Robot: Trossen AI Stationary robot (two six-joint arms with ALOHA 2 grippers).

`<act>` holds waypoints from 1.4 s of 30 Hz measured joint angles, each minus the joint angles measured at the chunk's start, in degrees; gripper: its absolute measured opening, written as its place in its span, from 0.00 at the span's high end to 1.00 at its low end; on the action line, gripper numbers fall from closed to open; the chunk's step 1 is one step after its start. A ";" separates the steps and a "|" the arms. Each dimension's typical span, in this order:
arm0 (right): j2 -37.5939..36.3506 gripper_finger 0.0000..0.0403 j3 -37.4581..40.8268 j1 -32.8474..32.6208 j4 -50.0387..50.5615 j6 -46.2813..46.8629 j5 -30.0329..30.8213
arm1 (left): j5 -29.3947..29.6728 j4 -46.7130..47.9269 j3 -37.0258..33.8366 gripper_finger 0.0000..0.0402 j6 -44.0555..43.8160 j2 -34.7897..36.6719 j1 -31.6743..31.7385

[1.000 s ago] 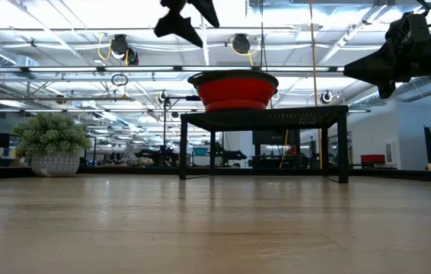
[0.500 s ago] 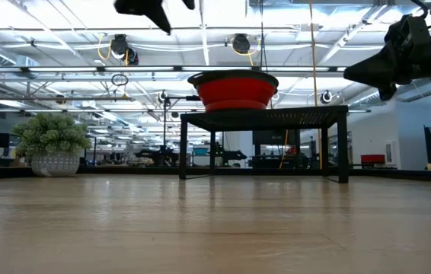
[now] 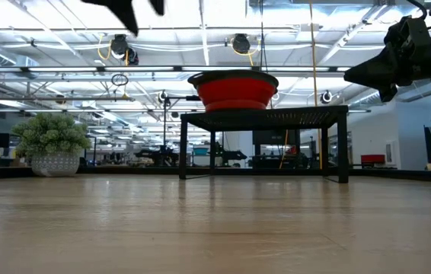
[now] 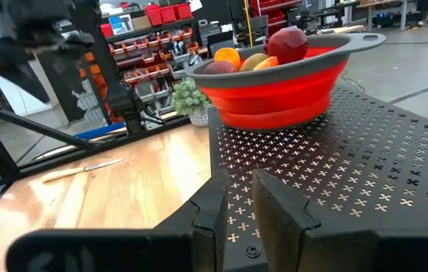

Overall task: Pick & Place Fruit
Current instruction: Put the white table knife on the shelf

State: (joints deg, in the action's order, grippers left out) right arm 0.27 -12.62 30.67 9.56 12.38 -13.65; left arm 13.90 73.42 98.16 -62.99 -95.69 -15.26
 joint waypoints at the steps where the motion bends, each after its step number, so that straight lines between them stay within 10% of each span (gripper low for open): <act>1: 0.00 0.87 0.00 0.01 0.00 0.00 0.00 | -0.15 0.23 -0.96 0.33 -0.62 -0.03 -0.32; 42: 0.00 0.86 0.00 -0.02 0.09 3.67 0.02 | -15.86 -16.66 -47.32 0.33 -43.72 14.85 -21.71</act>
State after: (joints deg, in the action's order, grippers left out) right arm 0.27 -12.62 30.65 9.65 16.05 -13.63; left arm -1.96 56.75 50.85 -106.71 -80.85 -36.98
